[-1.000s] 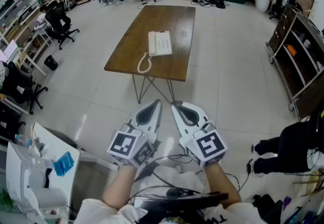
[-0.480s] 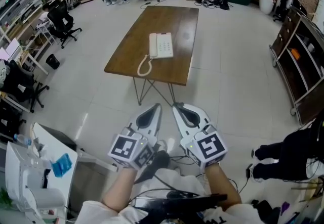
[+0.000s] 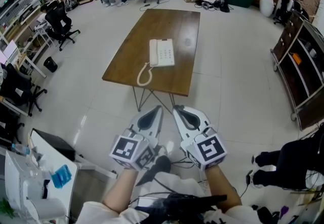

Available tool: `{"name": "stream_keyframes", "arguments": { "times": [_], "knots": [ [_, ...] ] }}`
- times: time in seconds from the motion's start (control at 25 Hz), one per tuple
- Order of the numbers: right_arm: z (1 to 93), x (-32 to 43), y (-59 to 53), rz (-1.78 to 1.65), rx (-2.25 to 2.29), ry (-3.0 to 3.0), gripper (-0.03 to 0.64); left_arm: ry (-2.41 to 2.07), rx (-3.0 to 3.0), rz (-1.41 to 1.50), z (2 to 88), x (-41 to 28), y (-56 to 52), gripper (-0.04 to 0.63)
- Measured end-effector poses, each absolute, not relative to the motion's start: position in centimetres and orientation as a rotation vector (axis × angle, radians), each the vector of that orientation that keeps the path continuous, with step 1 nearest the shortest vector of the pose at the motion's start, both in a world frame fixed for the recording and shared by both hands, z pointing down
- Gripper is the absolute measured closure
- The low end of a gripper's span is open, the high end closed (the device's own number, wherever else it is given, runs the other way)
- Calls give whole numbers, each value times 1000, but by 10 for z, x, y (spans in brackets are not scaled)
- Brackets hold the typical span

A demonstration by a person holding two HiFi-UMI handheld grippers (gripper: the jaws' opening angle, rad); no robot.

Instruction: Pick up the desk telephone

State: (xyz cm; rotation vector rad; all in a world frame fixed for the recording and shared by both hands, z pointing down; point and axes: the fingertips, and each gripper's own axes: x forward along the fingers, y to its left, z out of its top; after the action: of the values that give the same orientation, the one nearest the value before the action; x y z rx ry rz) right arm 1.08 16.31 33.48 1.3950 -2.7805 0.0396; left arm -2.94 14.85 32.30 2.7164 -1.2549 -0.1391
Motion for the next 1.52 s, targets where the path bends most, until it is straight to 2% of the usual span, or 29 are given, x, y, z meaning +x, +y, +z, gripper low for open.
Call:
{"name": "stream_keyframes", "arguments": {
  "times": [0.8,1.52],
  "knots": [
    [344,-5,43,96,1413,-2701,617,-1171,2681,-187,332,-40,21,592],
    [342,-35,-21,93,1464,-2641,617,-1119,2680,-238,329,-74,-45,592]
  ]
}}
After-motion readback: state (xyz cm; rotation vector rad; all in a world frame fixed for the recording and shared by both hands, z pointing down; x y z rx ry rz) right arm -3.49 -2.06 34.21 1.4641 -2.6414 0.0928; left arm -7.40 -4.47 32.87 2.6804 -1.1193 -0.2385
